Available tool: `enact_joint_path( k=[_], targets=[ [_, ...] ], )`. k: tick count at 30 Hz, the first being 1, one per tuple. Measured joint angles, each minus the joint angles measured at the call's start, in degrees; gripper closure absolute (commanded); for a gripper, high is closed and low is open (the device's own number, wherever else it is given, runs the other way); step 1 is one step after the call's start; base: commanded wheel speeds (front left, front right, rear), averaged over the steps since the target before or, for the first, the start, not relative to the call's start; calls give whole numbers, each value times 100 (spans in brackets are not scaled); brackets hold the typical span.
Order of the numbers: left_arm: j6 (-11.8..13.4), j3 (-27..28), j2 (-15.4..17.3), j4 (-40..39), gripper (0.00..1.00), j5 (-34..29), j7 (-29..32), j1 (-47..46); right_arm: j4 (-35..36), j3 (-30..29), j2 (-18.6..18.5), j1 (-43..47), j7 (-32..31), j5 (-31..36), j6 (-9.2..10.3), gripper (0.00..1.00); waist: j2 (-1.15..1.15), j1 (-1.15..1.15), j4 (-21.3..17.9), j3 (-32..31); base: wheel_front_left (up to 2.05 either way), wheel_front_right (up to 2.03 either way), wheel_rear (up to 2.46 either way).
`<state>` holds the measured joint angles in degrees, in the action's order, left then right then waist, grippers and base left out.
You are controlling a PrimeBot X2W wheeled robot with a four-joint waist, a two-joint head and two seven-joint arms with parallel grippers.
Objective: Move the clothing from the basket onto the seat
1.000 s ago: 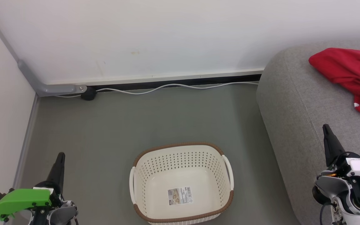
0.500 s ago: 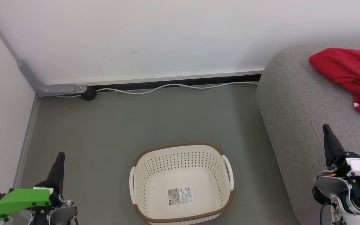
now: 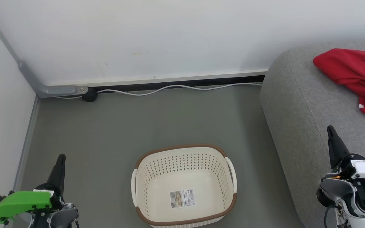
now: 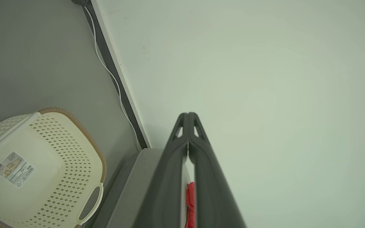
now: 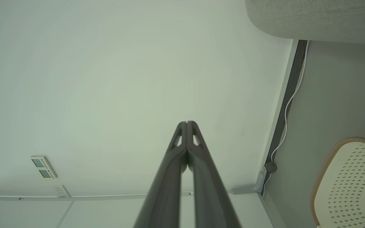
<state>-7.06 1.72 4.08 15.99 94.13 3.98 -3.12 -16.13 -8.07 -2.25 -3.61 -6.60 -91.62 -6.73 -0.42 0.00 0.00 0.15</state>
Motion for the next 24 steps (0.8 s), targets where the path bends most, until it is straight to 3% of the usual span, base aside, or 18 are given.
enact_joint_path(
  k=[24],
  targets=[
    [0,8,-3,7,100,0,7,-12,3,4,0,0,0,0,0,100,0,0,0,0,0,0,0]
  ],
)
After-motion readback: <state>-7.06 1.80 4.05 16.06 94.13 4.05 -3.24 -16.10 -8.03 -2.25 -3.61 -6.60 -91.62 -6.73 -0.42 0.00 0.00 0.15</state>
